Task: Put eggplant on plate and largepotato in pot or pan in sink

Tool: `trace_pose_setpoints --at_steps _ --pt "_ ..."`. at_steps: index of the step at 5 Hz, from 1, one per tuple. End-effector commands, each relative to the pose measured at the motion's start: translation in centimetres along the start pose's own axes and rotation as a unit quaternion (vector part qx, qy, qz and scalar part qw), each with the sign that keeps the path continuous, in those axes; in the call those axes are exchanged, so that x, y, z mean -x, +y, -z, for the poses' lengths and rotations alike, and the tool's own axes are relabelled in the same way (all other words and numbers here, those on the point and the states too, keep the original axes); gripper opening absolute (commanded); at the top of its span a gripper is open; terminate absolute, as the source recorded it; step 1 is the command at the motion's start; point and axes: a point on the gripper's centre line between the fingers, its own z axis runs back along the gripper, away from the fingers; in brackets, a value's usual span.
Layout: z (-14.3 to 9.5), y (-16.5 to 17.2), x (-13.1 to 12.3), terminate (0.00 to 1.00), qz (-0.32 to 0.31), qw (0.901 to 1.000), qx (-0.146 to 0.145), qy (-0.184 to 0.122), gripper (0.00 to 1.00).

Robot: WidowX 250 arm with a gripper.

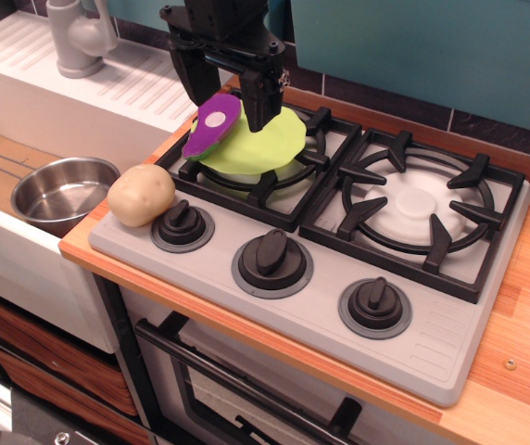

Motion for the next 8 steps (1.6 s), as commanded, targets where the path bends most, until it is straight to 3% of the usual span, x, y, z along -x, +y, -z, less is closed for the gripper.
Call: trace_pose_setpoints --at_steps 1,3,6,8 --pt "-0.1 1.2 2.8 0.00 -0.001 0.9970 -0.061 -0.049 1.00" --pt "-0.1 3.2 4.1 0.00 0.015 0.9944 -0.083 -0.063 1.00" --pt "0.0 6.7 5.6 0.00 0.001 0.9935 -0.104 -0.046 1.00" --pt "1.3 6.4 5.9 0.00 -0.014 0.9924 -0.109 -0.055 1.00"
